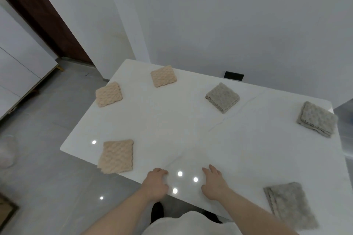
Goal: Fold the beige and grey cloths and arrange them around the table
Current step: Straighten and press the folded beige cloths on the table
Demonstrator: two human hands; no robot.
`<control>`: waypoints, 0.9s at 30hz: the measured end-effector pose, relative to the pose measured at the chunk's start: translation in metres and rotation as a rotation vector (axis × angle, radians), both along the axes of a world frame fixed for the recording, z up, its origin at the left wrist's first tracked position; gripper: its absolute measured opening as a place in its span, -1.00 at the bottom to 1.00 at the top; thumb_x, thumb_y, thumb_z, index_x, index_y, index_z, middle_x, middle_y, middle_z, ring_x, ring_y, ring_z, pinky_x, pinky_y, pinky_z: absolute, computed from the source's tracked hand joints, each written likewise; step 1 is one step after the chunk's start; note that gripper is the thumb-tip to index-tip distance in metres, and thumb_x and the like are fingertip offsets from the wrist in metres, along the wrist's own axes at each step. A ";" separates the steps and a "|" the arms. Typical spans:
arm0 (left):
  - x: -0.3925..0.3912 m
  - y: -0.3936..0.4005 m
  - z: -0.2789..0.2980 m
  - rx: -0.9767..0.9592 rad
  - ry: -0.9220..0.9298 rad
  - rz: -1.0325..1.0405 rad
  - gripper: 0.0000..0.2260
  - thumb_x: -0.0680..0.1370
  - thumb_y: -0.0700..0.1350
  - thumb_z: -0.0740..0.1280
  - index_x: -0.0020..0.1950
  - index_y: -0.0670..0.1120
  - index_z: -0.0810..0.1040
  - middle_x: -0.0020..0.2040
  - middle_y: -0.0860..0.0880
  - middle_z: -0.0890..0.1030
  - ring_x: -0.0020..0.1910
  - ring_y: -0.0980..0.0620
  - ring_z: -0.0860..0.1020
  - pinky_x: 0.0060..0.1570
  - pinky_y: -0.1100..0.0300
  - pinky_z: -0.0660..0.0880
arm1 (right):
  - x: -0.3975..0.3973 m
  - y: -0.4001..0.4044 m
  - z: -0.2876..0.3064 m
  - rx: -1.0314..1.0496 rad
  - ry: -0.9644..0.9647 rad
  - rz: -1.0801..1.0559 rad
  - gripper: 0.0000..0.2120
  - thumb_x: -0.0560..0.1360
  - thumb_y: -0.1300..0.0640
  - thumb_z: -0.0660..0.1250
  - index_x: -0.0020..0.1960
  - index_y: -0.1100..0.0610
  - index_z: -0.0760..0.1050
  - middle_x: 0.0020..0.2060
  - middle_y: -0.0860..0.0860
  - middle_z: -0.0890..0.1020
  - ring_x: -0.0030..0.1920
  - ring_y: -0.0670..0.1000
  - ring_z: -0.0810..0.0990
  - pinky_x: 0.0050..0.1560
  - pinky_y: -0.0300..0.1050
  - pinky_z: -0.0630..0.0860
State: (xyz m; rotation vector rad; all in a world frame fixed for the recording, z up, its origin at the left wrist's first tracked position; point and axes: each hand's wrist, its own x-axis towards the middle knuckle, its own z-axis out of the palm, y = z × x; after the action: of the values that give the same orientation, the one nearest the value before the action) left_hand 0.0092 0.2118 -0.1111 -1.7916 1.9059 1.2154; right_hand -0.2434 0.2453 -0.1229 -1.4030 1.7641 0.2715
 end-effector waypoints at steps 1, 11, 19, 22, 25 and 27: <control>0.016 0.000 0.001 -0.024 0.005 0.013 -0.46 0.57 -0.06 0.27 0.56 0.00 0.31 0.53 -0.01 0.27 0.48 -0.03 0.28 0.42 0.16 0.27 | 0.019 0.000 0.002 -0.002 0.001 -0.018 -0.30 0.58 0.06 0.20 0.64 0.03 -0.04 0.62 0.05 -0.08 0.60 0.16 -0.05 0.57 0.00 0.10; 0.174 -0.008 0.015 -0.170 0.032 0.203 -0.44 0.42 -0.03 0.29 0.45 0.01 0.48 0.41 -0.02 0.40 0.37 -0.05 0.42 0.40 0.19 0.29 | 0.190 -0.020 0.023 -0.165 -0.151 -0.075 -0.32 0.54 0.08 0.27 0.61 0.04 0.11 0.61 0.05 0.02 0.58 0.11 0.09 0.53 -0.06 0.18; 0.195 -0.010 0.014 -0.192 0.153 0.374 -0.51 0.45 -0.12 0.34 0.41 -0.04 0.51 0.34 0.02 0.40 0.36 0.00 0.41 0.35 0.30 0.25 | 0.168 -0.032 0.027 -0.170 -0.085 -0.043 -0.33 0.56 0.07 0.25 0.61 0.02 0.09 0.61 0.01 0.00 0.58 0.11 0.11 0.50 -0.04 0.24; 0.196 -0.008 0.015 -0.206 0.159 0.421 -0.53 0.50 -0.19 0.38 0.42 -0.06 0.48 0.33 0.03 0.38 0.34 0.04 0.41 0.31 0.36 0.22 | 0.156 -0.040 0.025 -0.164 -0.073 -0.032 -0.33 0.56 0.07 0.24 0.61 0.01 0.08 0.61 0.00 -0.01 0.57 0.12 0.13 0.48 -0.03 0.27; 0.201 -0.007 0.019 -0.187 0.155 0.456 -0.52 0.51 -0.20 0.39 0.43 -0.07 0.46 0.34 0.03 0.36 0.25 0.13 0.40 0.27 0.38 0.23 | 0.156 -0.046 0.021 -0.159 -0.082 -0.024 -0.34 0.56 0.07 0.24 0.61 0.01 0.08 0.61 0.01 0.00 0.56 0.12 0.16 0.47 -0.03 0.29; 0.205 -0.008 0.020 -0.180 0.141 0.467 -0.51 0.50 -0.19 0.39 0.44 -0.06 0.45 0.37 0.02 0.38 0.23 0.14 0.39 0.27 0.36 0.25 | 0.161 -0.048 0.020 -0.154 -0.104 -0.013 -0.34 0.57 0.07 0.24 0.61 0.02 0.08 0.61 0.01 0.00 0.56 0.11 0.16 0.47 -0.02 0.29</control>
State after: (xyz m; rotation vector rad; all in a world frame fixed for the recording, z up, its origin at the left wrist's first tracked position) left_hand 0.2146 0.2033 -0.0910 -2.4026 1.7715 1.3777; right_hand -0.0823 0.1974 -0.1028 -1.4855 1.7374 0.0552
